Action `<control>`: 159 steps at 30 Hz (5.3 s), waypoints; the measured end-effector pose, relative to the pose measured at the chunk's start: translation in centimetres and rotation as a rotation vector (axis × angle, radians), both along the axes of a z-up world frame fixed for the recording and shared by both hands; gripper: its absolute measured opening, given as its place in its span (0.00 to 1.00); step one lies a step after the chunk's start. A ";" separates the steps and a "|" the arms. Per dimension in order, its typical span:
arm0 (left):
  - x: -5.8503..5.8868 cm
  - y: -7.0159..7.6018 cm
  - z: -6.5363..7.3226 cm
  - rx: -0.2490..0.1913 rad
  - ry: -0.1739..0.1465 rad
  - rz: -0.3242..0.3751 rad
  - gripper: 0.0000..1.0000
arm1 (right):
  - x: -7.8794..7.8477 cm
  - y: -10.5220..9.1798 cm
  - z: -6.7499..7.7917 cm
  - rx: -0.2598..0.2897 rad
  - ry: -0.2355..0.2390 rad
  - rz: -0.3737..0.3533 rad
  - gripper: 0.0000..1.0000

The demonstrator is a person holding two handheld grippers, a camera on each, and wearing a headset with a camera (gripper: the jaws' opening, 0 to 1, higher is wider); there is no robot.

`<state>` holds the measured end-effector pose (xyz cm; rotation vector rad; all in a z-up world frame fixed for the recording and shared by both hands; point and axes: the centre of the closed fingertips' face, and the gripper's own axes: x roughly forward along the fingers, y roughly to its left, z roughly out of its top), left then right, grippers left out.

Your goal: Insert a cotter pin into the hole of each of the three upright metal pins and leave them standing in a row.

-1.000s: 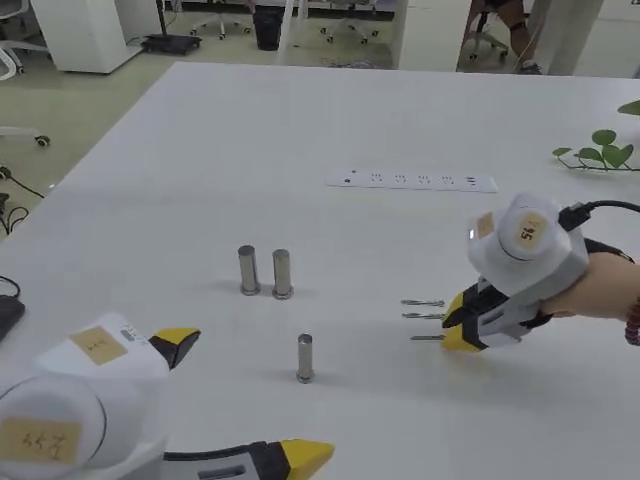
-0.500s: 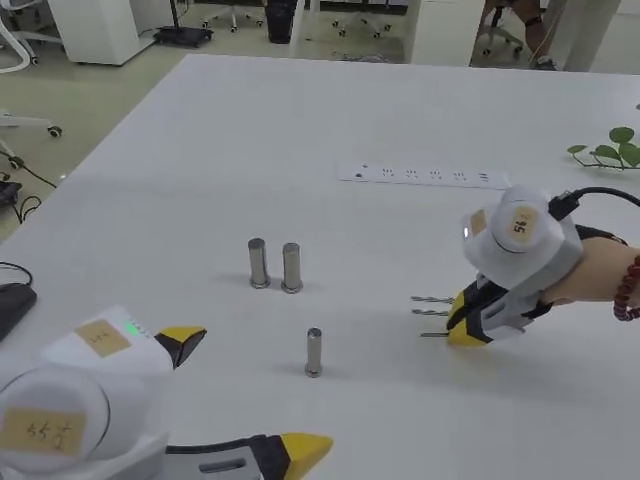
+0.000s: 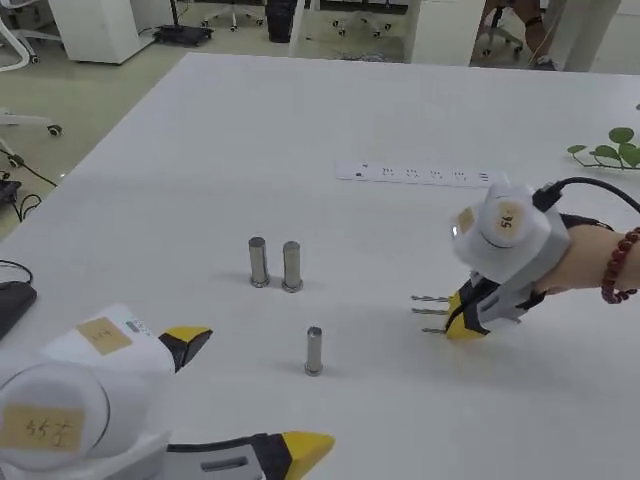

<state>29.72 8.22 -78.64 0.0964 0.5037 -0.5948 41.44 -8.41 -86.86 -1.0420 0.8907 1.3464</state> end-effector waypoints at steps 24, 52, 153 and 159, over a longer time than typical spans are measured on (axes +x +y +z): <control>-0.5 -0.4 0.5 -0.005 0.009 -0.029 0.81 | -0.1 -0.3 0.5 -0.008 -0.061 0.010 0.02; -1.4 -2.7 1.6 -0.180 0.097 -0.039 0.48 | -6.5 3.9 7.1 0.198 -0.213 0.110 0.02; -3.0 -7.5 1.8 -0.254 0.129 -0.250 0.00 | -14.8 7.8 9.6 0.563 0.137 -0.071 0.15; -4.0 -8.1 1.8 -0.232 0.113 -0.316 0.00 | -15.8 7.6 9.7 0.576 0.209 -0.053 0.16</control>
